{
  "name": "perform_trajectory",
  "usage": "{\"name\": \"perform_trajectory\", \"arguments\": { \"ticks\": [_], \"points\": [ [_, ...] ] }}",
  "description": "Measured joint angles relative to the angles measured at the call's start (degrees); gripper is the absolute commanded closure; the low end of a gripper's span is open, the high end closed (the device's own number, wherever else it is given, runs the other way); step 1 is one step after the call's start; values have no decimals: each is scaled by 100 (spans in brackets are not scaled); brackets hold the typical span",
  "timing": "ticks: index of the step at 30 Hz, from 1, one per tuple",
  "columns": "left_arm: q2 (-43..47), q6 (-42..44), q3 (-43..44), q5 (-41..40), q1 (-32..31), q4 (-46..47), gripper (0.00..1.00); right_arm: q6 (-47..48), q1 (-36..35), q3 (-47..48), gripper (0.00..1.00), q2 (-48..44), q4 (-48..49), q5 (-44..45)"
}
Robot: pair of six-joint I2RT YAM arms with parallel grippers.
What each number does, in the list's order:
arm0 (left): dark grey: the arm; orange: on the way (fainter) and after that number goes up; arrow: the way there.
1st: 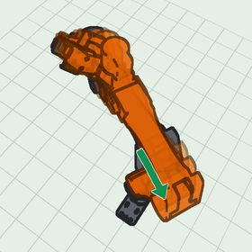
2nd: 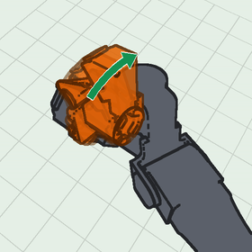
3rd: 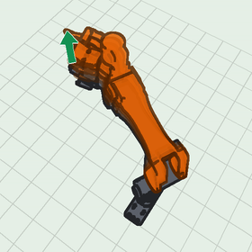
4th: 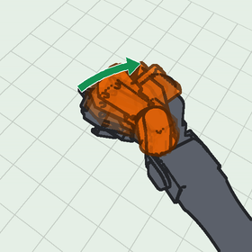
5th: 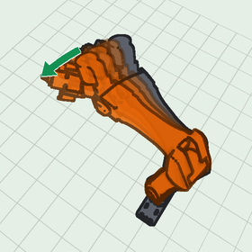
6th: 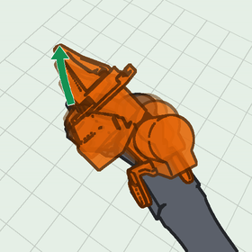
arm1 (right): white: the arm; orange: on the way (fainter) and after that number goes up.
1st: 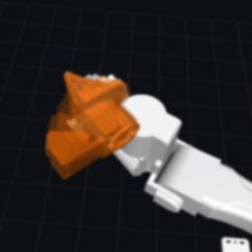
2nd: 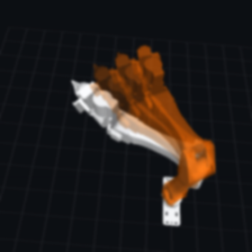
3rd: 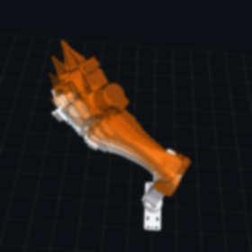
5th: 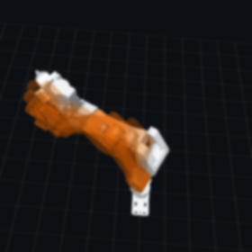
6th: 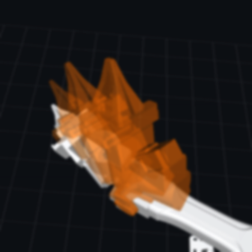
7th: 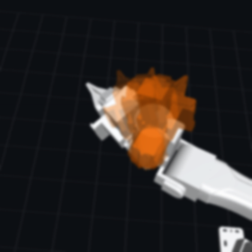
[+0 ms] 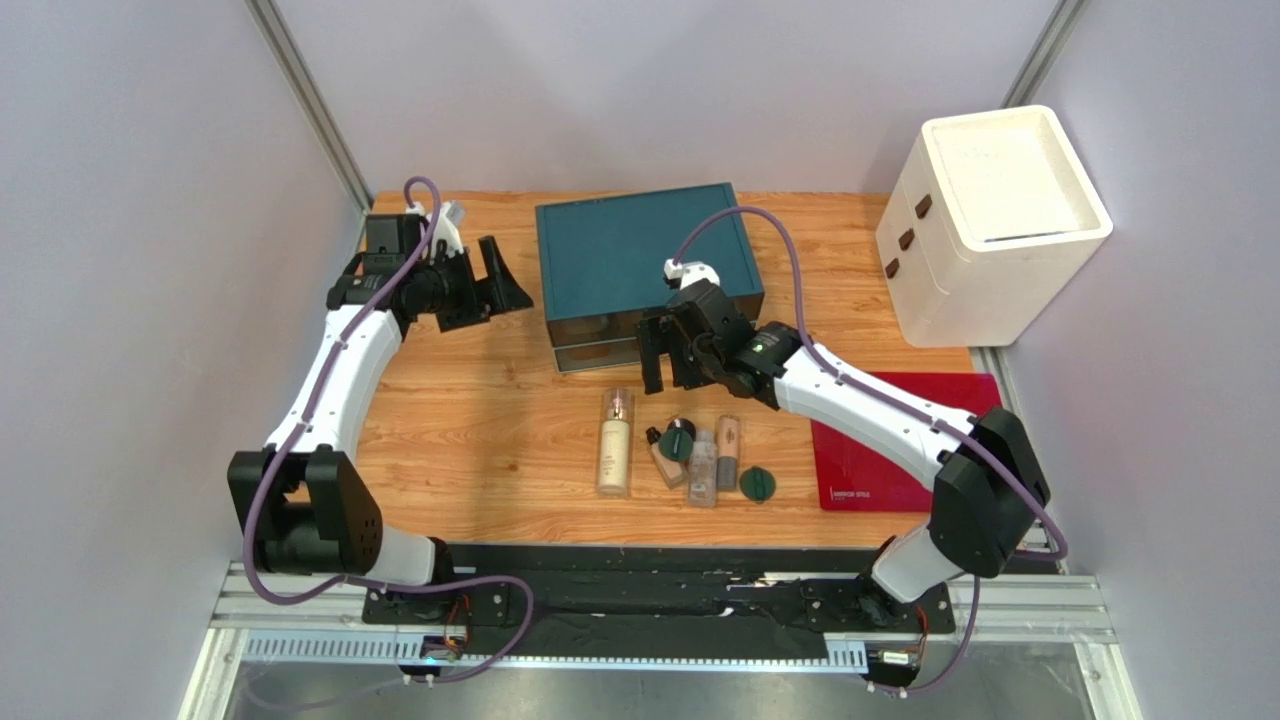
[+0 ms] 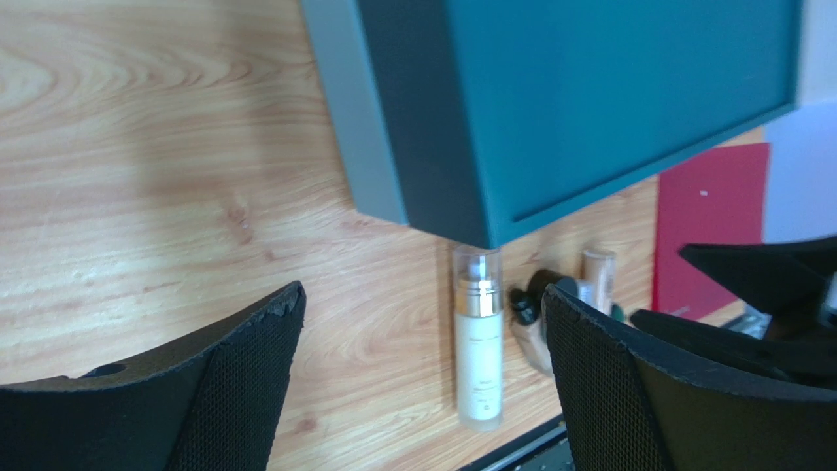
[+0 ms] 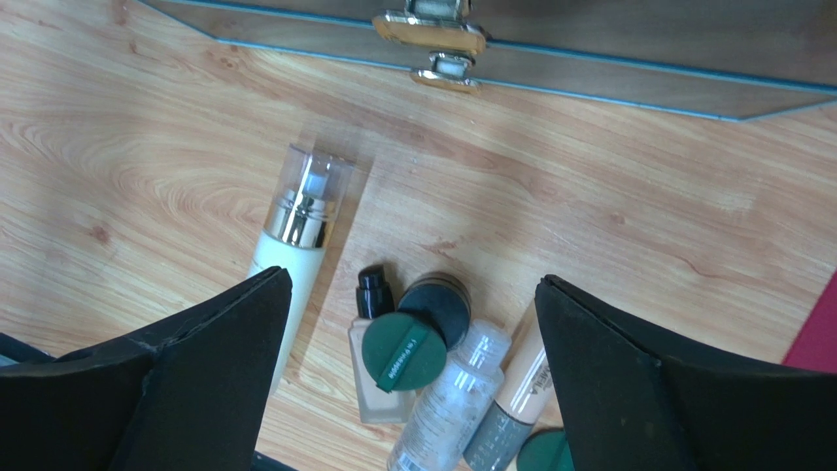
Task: Organize the makeup
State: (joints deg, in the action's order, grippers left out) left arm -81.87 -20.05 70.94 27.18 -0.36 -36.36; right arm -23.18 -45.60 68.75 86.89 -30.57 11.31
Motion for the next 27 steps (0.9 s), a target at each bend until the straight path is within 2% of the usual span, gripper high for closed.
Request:
{"name": "perform_trajectory", "arguments": {
  "ticks": [3,4,6,7,16,21,27],
  "points": [
    [81,-197,116,267,0,254,35,-28,26,273,0,293,74,2],
    [74,-278,151,326,0,310,55,-44,33,317,0,356,103,4],
    [-4,-387,337,581,-13,461,81,-142,105,496,1,592,160,-13],
    [-44,-470,393,634,-22,520,100,-160,136,533,1,651,184,-24],
    [-968,-748,1386,1040,-608,857,100,-186,444,1375,3,1349,260,98],
    [-1480,-986,1703,1165,-927,916,100,-160,444,1366,10,1421,498,127],
    [-1864,-1196,1742,1276,-999,929,100,-164,444,1333,17,1510,713,225]
  ]
}}
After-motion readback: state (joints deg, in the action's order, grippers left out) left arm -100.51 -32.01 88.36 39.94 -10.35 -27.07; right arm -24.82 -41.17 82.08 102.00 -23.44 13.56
